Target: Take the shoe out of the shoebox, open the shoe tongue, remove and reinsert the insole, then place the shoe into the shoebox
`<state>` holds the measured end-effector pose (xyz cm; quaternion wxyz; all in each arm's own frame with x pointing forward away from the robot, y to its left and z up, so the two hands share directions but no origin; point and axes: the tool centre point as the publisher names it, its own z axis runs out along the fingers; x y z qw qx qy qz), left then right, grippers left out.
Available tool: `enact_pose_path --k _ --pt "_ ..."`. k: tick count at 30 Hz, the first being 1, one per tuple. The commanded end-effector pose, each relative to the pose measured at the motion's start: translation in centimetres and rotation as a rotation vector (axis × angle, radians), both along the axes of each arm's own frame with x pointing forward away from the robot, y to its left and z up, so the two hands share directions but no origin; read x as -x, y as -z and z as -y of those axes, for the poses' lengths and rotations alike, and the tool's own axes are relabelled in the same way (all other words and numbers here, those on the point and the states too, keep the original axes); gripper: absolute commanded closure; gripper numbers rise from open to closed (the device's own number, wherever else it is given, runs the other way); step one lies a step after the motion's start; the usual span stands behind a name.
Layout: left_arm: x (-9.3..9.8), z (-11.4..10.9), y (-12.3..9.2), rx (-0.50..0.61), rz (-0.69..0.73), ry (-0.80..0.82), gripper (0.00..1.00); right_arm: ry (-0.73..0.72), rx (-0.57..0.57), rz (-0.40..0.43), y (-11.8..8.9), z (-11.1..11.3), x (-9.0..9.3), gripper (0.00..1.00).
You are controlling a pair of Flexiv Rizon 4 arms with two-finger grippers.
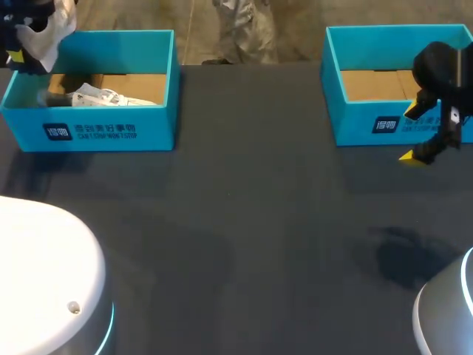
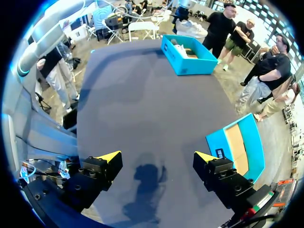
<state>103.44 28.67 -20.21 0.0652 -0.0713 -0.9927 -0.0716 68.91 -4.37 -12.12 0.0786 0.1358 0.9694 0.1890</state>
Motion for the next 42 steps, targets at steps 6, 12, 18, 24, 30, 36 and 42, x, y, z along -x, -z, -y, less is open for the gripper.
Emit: enact_pose_path --k 6,12,18,24,30,36,42 --pt "-1.7 -0.7 -0.2 -0.01 0.004 0.512 1.0 -0.001 0.003 -0.005 0.0 -0.1 -0.3 0.0" --pt "-1.4 -1.5 -0.9 -0.016 -0.022 0.686 1.0 -0.001 0.003 -0.005 0.0 -0.1 -0.3 0.0" --pt "-1.4 -1.5 -0.9 -0.016 -0.022 0.686 1.0 -0.001 0.003 -0.005 0.0 -0.1 -0.3 0.0" --pt "-1.4 -1.5 -0.9 -0.016 -0.022 0.686 1.0 -0.001 0.003 -0.005 0.0 -0.1 -0.3 0.0" --pt "-1.4 -1.5 -0.9 -0.016 -0.022 0.686 1.0 -0.001 0.003 -0.005 0.0 -0.1 -0.3 0.0" --pt "-3.1 -2.8 -1.2 -0.025 -0.075 0.877 1.0 -0.001 0.003 -0.005 0.0 -0.1 -0.3 0.0" --pt "-5.0 -4.4 -1.8 -0.082 -0.119 1.02 1.0 -0.001 0.003 -0.005 0.0 -0.1 -0.3 0.0"
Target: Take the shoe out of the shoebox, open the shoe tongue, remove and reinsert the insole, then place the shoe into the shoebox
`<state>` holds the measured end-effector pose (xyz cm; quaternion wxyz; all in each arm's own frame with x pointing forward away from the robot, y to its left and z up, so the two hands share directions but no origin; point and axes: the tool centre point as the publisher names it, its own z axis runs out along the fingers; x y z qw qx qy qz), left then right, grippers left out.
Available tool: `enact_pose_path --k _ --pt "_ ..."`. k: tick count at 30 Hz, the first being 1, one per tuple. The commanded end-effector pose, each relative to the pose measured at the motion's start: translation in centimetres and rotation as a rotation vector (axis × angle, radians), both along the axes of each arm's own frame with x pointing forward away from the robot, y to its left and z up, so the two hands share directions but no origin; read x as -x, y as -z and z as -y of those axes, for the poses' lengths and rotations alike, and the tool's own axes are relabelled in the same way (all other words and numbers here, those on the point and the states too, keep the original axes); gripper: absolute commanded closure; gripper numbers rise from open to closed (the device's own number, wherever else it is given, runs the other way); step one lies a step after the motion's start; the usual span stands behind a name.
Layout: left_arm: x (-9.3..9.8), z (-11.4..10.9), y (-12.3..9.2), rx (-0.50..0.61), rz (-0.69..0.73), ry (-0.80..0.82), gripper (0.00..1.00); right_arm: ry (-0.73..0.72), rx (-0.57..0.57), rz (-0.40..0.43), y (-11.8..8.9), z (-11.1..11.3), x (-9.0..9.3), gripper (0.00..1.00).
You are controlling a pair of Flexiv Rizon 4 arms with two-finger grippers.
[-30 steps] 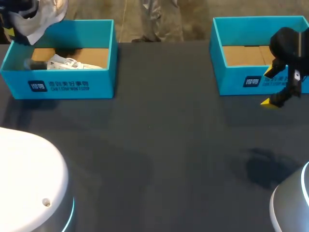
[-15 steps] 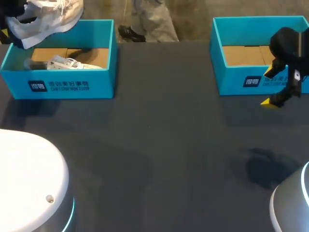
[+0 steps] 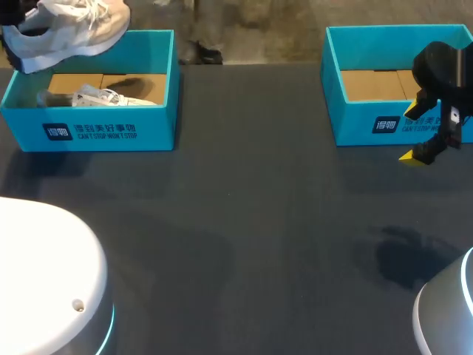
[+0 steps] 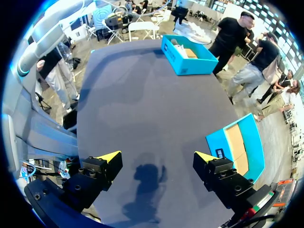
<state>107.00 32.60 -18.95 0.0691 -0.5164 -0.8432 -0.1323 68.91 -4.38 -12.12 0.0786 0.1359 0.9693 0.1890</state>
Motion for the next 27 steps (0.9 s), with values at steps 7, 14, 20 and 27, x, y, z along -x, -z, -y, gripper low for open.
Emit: enact_pose_path --k 7,14,20,27 --pt "-2.5 -1.3 -0.1 0.001 -0.085 0.419 1.0 -0.001 0.003 -0.005 0.0 -0.1 -0.3 0.0" --pt "-4.1 -1.3 0.2 -0.067 -0.057 0.452 1.0 -0.001 0.003 -0.005 0.0 -0.1 -0.3 0.0" --pt "-4.1 -1.3 0.2 -0.067 -0.057 0.452 1.0 -0.001 0.003 -0.005 0.0 -0.1 -0.3 0.0" --pt "-4.1 -1.3 0.2 -0.067 -0.057 0.452 1.0 -0.001 0.003 -0.005 0.0 -0.1 -0.3 0.0"
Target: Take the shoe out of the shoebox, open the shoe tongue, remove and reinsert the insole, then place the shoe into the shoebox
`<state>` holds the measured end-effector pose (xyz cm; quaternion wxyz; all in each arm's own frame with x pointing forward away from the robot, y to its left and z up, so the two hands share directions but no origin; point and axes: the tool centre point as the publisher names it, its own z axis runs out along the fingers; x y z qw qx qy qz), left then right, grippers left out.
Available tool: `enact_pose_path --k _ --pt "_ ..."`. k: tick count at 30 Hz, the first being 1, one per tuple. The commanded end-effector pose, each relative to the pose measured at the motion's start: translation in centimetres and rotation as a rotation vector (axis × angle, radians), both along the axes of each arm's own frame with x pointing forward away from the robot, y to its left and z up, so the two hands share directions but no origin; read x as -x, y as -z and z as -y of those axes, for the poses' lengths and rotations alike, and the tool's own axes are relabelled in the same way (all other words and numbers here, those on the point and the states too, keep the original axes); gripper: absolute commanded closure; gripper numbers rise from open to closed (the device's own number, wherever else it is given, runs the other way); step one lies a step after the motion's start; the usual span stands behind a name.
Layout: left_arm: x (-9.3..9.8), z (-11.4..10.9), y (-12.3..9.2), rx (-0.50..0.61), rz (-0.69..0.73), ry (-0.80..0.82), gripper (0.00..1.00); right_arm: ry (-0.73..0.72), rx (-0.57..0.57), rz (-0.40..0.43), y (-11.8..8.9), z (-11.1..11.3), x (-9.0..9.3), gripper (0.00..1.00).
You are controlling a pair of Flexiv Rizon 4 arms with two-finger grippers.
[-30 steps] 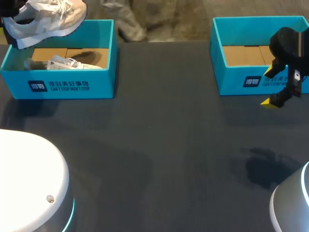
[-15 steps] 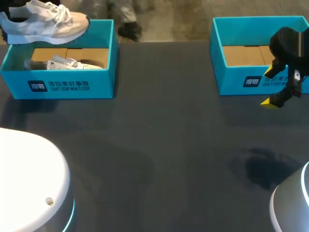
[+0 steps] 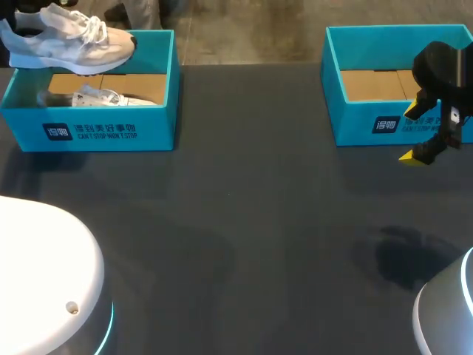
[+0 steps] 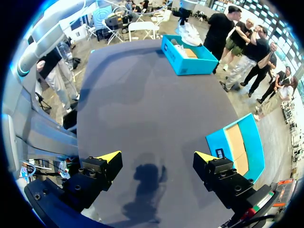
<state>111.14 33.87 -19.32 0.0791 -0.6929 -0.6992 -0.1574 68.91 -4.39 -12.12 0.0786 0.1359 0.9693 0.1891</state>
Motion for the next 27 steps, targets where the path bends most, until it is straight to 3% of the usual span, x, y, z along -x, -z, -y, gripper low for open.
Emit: enact_pose_path --k 1,10,27 --pt "0.1 0.0 -0.2 0.0 0.001 0.001 1.0 -0.001 0.003 -0.005 0.0 -0.1 -0.3 0.0" --pt "-0.4 0.0 0.1 -0.004 0.03 0.011 1.0 -0.001 0.003 -0.005 0.0 -0.1 -0.3 0.0" --pt "-5.3 1.4 4.0 0.05 0.017 0.083 1.0 -0.001 0.003 -0.005 0.0 -0.1 -0.3 0.0"
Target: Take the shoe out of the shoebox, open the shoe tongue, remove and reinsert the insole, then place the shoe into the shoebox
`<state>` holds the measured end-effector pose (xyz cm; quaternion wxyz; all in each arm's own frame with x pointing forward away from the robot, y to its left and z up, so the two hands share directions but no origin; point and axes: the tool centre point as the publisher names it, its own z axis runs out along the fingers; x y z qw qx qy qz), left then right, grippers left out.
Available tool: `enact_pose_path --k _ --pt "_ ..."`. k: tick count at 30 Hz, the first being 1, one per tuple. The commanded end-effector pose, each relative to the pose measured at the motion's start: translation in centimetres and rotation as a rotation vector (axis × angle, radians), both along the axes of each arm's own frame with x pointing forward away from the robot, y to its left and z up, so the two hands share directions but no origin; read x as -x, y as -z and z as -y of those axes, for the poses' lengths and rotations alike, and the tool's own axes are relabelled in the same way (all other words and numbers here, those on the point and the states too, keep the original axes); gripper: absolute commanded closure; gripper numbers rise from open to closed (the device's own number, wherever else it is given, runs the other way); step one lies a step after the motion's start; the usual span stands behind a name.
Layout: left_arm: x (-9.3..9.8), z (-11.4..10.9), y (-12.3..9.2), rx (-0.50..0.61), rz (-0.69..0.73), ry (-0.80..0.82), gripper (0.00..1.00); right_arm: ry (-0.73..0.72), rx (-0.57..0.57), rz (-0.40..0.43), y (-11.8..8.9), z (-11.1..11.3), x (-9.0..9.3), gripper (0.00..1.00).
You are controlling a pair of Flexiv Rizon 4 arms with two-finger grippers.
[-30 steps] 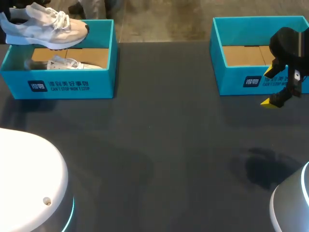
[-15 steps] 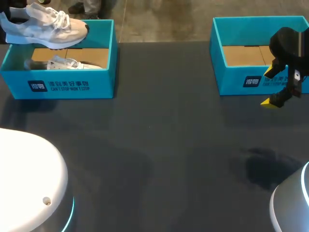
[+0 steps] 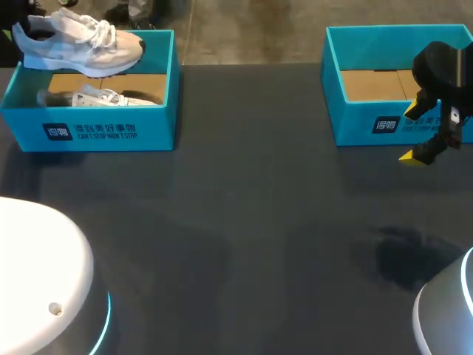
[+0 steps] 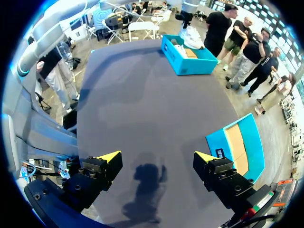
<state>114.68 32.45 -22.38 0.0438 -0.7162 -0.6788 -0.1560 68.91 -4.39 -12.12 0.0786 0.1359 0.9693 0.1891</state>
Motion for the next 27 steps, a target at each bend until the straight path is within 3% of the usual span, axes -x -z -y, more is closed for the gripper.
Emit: enact_pose_path --k 1,27 --pt "-2.0 0.0 1.3 -0.002 -0.016 0.01 1.0 -0.001 0.003 -0.005 0.0 -0.1 -0.3 0.0" --pt "-6.6 2.4 8.3 0.036 -0.041 0.0 1.0 -0.001 0.003 -0.005 0.0 -0.1 -0.3 0.0"
